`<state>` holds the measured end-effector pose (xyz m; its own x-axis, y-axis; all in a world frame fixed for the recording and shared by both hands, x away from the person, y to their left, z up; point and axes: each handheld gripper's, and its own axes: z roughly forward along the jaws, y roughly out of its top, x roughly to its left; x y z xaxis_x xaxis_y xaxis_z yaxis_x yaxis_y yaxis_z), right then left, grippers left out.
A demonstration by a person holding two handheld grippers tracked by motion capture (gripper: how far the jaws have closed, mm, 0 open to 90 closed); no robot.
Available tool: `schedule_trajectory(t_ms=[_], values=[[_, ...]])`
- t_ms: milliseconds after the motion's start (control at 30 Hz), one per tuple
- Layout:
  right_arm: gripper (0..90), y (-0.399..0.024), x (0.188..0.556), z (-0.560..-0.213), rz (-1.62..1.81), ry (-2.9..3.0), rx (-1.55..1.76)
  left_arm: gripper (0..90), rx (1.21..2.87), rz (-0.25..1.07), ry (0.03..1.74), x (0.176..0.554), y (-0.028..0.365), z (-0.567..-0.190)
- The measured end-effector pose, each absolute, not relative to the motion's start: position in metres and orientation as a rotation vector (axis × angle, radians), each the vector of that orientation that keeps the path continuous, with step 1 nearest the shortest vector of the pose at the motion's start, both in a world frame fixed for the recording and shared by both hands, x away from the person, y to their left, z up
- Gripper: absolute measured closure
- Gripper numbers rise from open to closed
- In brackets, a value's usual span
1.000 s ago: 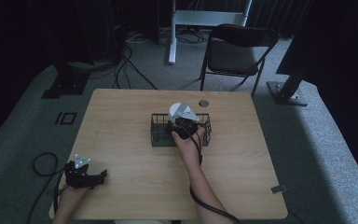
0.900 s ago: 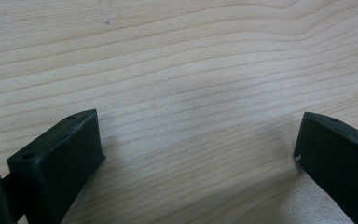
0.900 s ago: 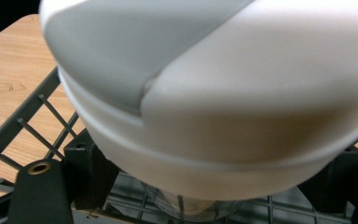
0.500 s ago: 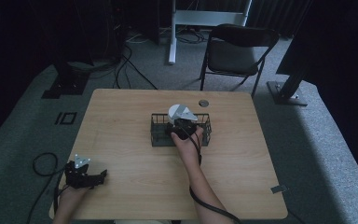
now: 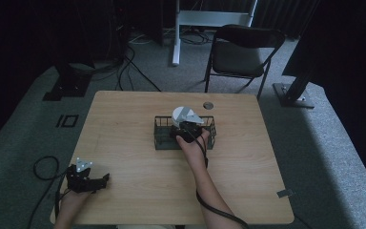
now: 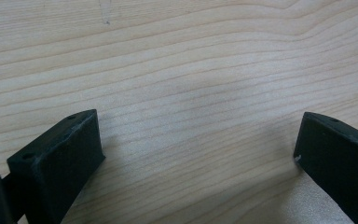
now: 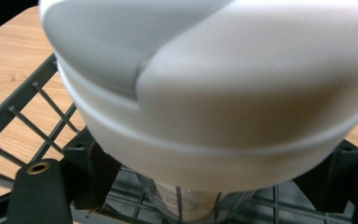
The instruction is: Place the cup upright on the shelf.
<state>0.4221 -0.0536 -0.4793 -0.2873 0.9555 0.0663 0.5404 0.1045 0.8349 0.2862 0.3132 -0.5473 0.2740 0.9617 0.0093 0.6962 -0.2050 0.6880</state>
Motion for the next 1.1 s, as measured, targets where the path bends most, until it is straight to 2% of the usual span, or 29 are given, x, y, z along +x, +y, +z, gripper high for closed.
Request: schedule_trajectory(t_ms=[367,1100], values=[[11.7,-0.059,0.417,-0.483,1.195,1.881,1.394,1.2,1.978,0.604,1.487,0.286,0.313,-0.547],[10.8,-0.075,0.408,-0.481,1.261,1.929,1.257,1.2,1.980,0.604,1.486,0.286,0.313,-0.547]])
